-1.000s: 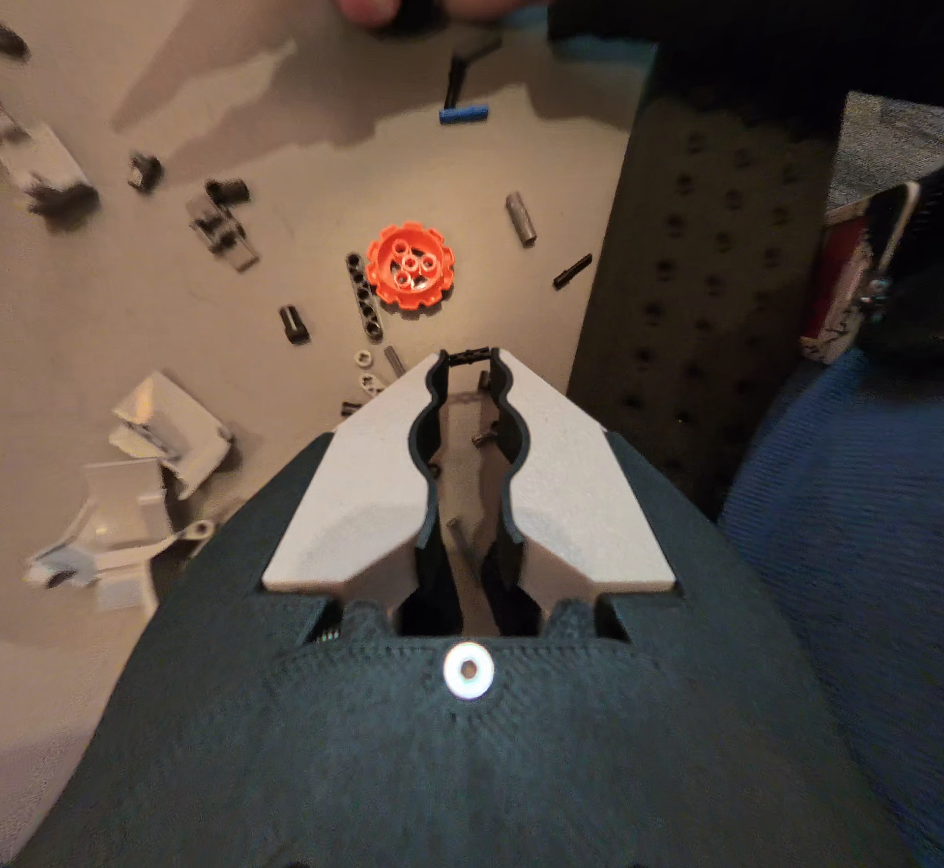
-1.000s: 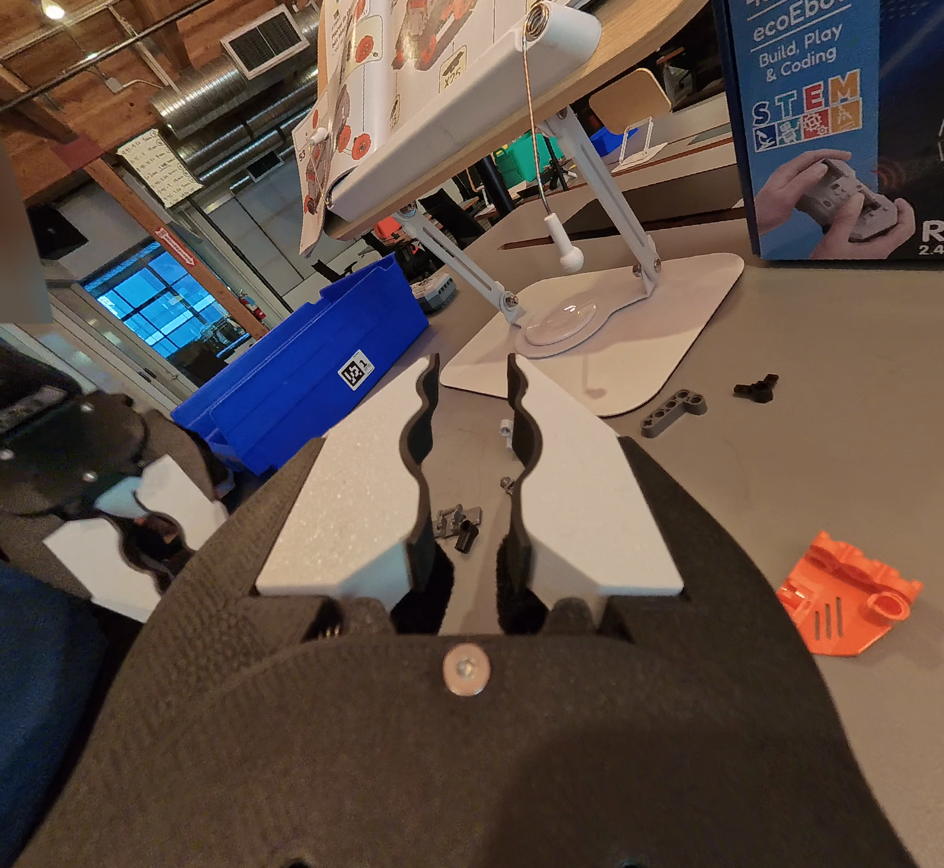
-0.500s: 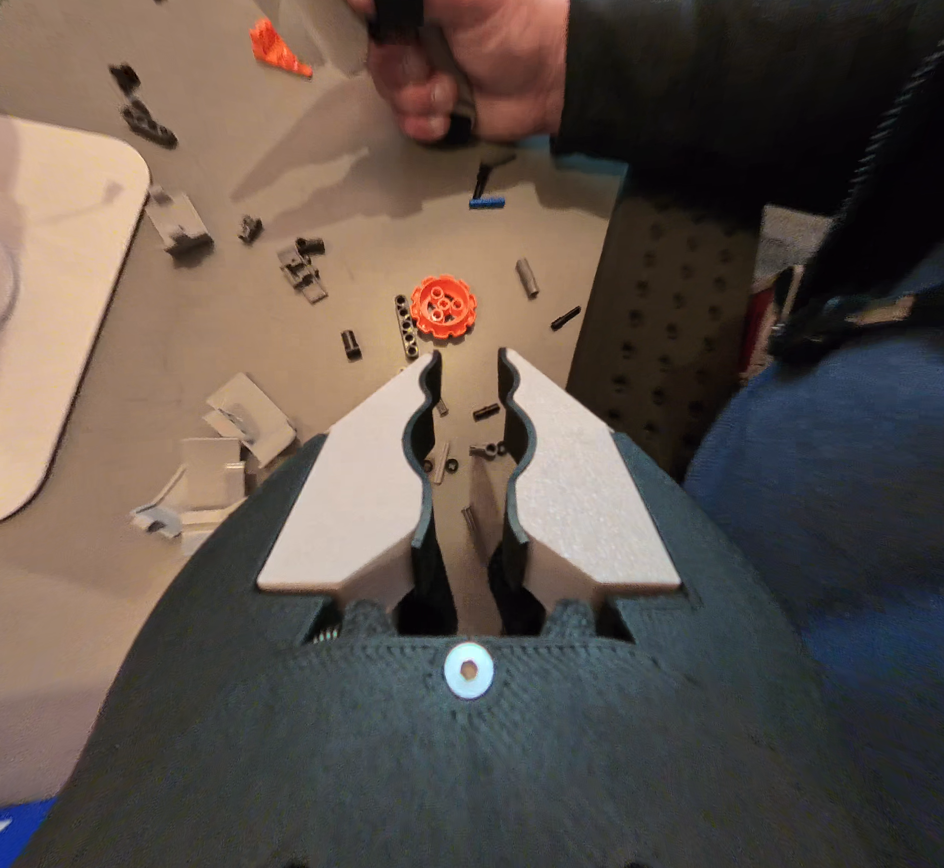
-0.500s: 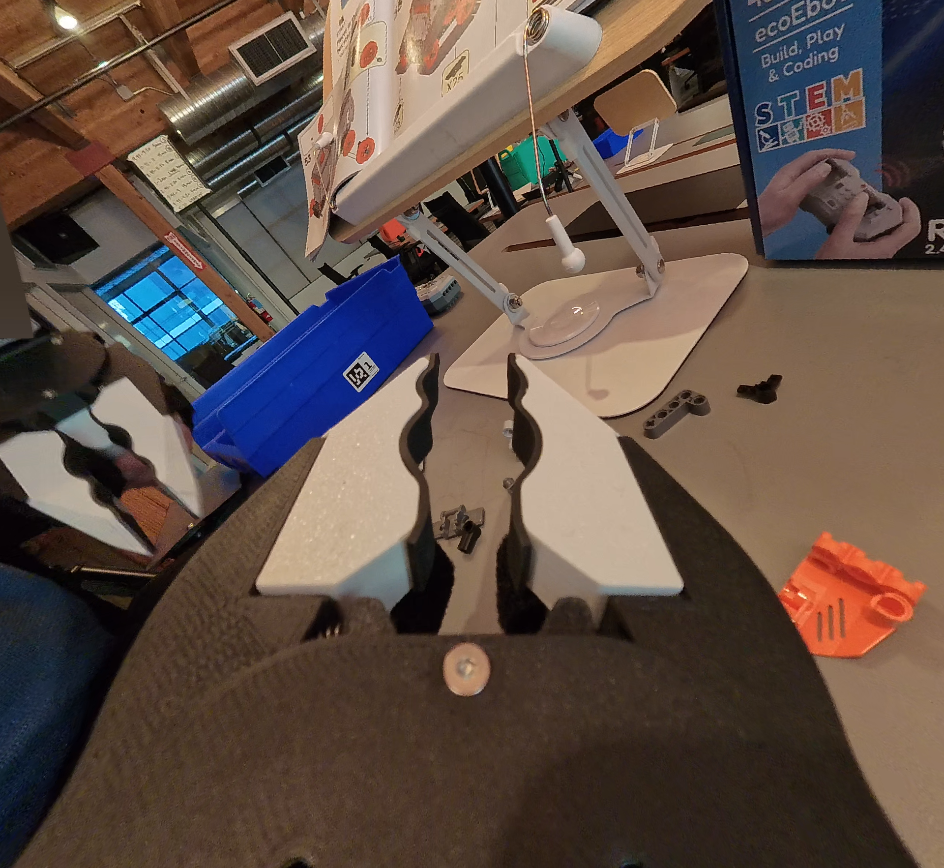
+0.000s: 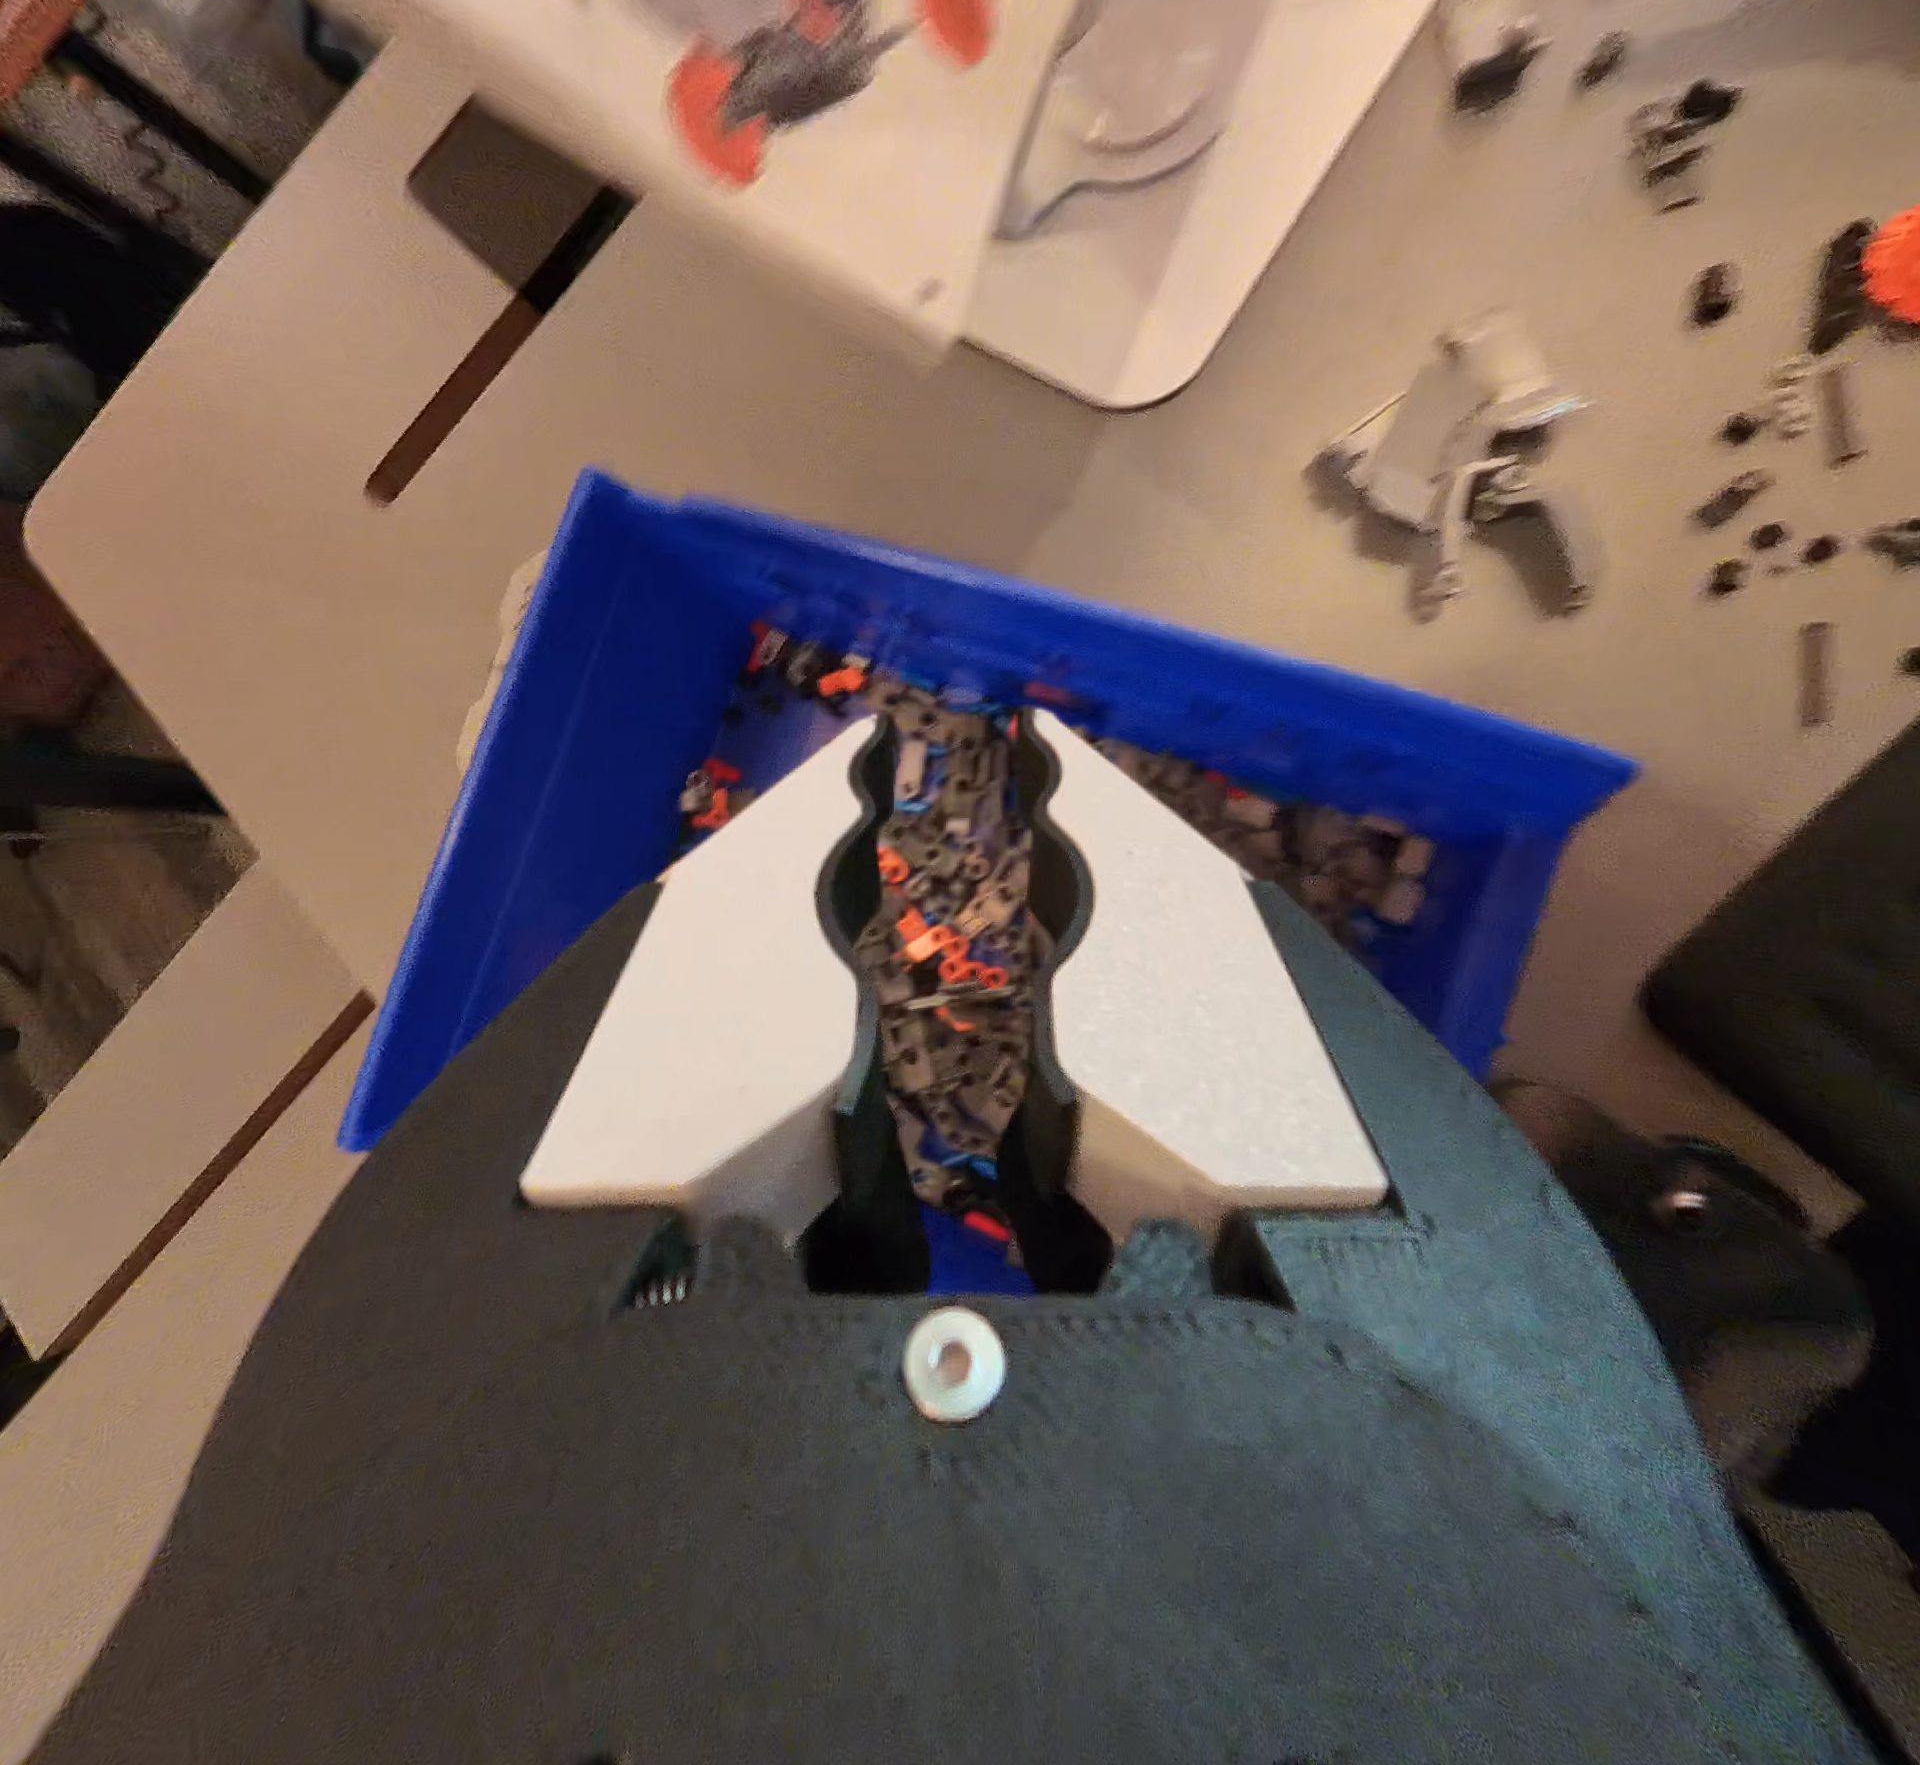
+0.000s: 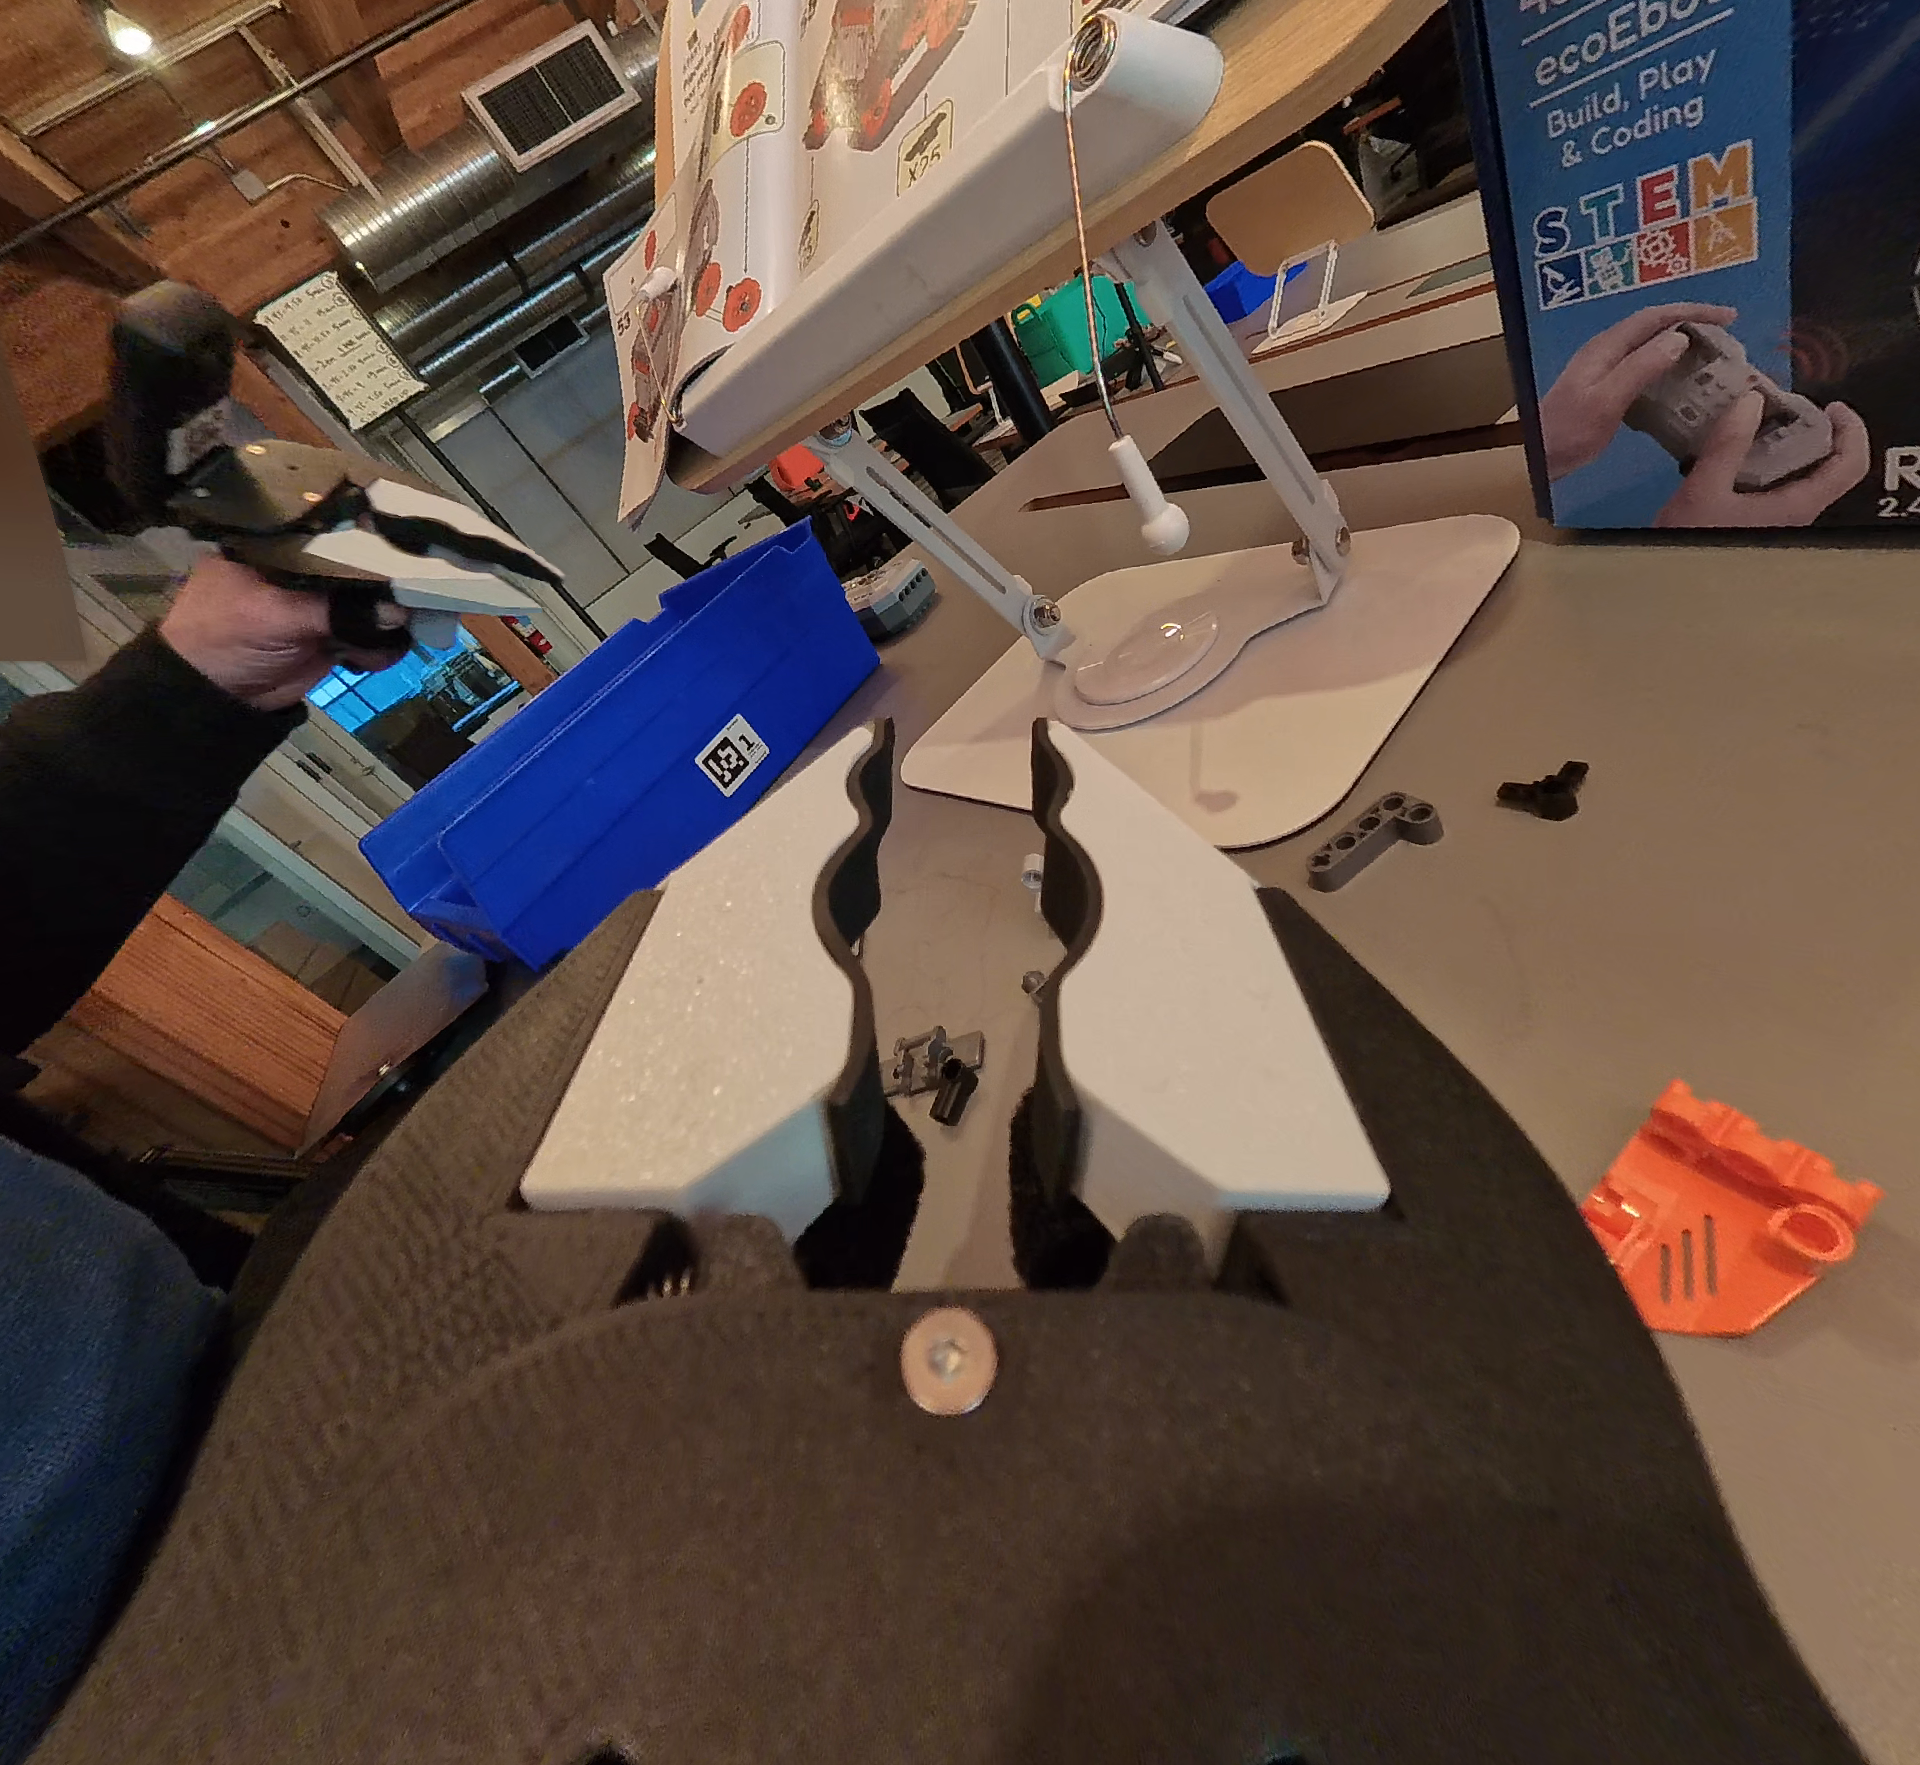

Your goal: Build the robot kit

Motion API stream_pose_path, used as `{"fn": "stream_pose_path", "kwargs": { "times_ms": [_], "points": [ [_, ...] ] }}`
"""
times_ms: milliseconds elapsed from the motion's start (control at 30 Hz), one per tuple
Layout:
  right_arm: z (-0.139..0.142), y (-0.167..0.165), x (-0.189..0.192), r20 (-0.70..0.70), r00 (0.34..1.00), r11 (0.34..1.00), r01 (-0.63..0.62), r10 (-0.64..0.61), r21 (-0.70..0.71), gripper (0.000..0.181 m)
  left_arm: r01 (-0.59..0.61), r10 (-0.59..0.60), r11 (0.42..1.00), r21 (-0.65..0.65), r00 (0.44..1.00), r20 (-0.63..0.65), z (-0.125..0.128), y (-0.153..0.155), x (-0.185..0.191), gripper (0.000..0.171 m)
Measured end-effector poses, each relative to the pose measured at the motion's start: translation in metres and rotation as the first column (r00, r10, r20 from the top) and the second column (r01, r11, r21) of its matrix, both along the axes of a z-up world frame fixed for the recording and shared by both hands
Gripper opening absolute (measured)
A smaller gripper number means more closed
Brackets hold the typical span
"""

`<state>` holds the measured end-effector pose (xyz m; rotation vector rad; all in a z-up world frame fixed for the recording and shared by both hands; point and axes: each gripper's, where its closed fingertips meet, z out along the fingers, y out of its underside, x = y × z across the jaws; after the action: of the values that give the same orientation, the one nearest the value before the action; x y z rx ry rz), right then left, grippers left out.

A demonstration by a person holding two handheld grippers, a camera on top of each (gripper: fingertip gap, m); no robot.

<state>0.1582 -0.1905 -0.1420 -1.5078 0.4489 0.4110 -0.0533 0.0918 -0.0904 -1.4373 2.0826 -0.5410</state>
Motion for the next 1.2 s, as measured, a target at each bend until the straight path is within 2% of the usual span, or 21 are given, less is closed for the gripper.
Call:
{"fn": "stream_pose_path", "kwargs": {
  "times_ms": [100,300,567,667,800,900,1067,1200],
  "points": [
    [-0.001,0.001,0.0,0.001,1.0,1.0,0.0,0.0,-0.006,0.024,-0.057,0.058,0.998,0.007,0.996,-0.067,-0.024,0.037,-0.003,0.024],
    [-0.002,0.002,0.0,0.003,1.0,1.0,0.004,-0.004,-0.019,0.023,-0.036,0.041,0.999,0.037,0.984,-0.174,-0.072,0.073,0.006,0.018],
    [-0.004,0.003,0.001,0.002,1.0,1.0,0.007,-0.007,-0.029,0.023,0.039,-0.043,0.999,-0.021,0.968,-0.245,-0.102,0.078,0.033,0.015],
    [-0.004,0.003,0.001,0.002,1.0,0.999,0.006,-0.006,-0.033,0.022,0.027,-0.038,0.999,-0.041,0.959,-0.281,-0.113,0.081,0.037,0.014],
    [-0.005,0.003,0.001,0.002,1.0,0.999,0.007,-0.007,-0.037,0.022,0.041,-0.069,0.992,-0.121,0.968,-0.24,-0.119,0.07,0.049,0.012],
    [-0.005,0.004,0.001,0.002,1.0,0.999,0.007,-0.007,-0.04,0.022,0.104,-0.105,0.994,-0.018,0.962,-0.252,-0.125,0.074,0.054,0.008],
    [-0.005,0.004,0.001,0.004,1.0,0.999,0.009,-0.009,-0.04,0.022,0.256,-0.233,0.966,0.042,0.929,-0.287,-0.136,0.071,0.062,0.013],
    [-0.004,0.003,0.001,0.005,1.0,0.999,0.01,-0.009,-0.035,0.022,0.308,-0.266,0.946,0.102,0.916,-0.299,-0.139,0.077,0.067,0.016]
  ]
}}
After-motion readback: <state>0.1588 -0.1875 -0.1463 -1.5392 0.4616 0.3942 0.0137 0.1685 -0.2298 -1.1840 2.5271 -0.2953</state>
